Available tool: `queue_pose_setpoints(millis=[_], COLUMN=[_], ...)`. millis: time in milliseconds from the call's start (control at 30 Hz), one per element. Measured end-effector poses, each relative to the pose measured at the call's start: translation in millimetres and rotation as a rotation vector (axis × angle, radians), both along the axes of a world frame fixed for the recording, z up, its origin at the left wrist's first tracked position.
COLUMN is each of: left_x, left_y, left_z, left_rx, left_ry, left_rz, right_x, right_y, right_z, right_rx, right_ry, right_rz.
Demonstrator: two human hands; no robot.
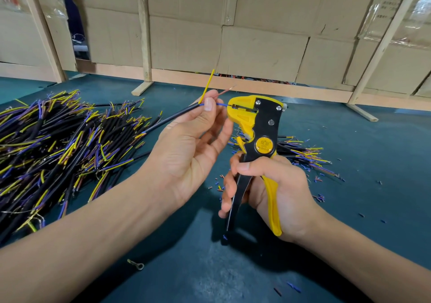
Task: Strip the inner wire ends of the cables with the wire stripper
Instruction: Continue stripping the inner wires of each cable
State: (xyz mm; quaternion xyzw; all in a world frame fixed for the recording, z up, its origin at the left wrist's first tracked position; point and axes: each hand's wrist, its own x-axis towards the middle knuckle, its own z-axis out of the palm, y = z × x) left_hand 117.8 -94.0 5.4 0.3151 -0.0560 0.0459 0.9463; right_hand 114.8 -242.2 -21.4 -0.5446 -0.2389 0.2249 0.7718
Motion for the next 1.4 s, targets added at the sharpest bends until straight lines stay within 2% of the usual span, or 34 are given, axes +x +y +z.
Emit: queue_pose_setpoints(millis=[133, 300, 567, 700, 800, 867, 967, 1033, 1100, 1167, 1200, 1267, 1333, 1400], left_x=[0.1, 0.0, -0.1, 1.1, 2.4, 7.3, 23.6, 36.7, 48.6, 59.0, 63.4, 66.4, 61.6, 52.5], left_y=[0.4, -0.3, 3.6, 5.7, 7.2, 8.4, 6.9, -1.4, -15.8, -25.5, -26.3, -16.1, 7.8, 41.9], left_z=[0.2, -0.6, 4.1, 3.9, 4.0, 5.8, 14.7, 20.0, 21.1, 16.3, 12.1, 5.7, 2.0, -0.7], left_rx=[-0.003, 0.016, 0.009, 0.053, 0.345, 0.680, 1.342, 1.884, 2.340, 2.685, 2.801, 2.871, 2.783, 2.693], left_ry=[-0.001, -0.001, 0.047, 0.061, 0.066, 0.070, -0.045, -0.304, -0.596, -0.566, -0.486, -0.318, -0.141, 0.149], left_rz=[0.001, 0.000, 0.047, 0.066, 0.143, 0.276, 0.428, 0.569, 0.671, 0.568, 0.485, 0.403, 0.463, 0.541], right_x=[-1.5, -3.3, 0.7, 6.0, 12.3, 17.5, 26.2, 30.7, 32.7, 33.5, 33.8, 34.0, 36.0, 35.8], right_y=[0.5, -1.3, 0.5, -1.5, -3.2, -8.8, -23.1, -29.3, -31.4, -33.2, -33.8, -33.5, -34.4, -33.1], right_z=[2.0, 6.1, -4.4, -7.3, -4.3, 2.3, 11.7, 15.8, 19.9, 18.9, 19.1, 18.0, 14.5, 14.2], right_rx=[-0.018, -0.090, 0.069, 0.133, 0.183, 0.168, 0.124, 0.118, 0.122, 0.095, 0.073, 0.039, 0.011, 0.019], right_ry=[0.026, 0.069, 0.035, 0.066, 0.069, -0.004, -0.117, -0.131, -0.138, -0.164, -0.183, -0.207, -0.205, -0.170], right_rz=[-0.023, -0.176, 0.025, -0.020, -0.202, -0.386, -0.651, -0.729, -0.804, -0.873, -0.894, -0.896, -0.878, -0.792])
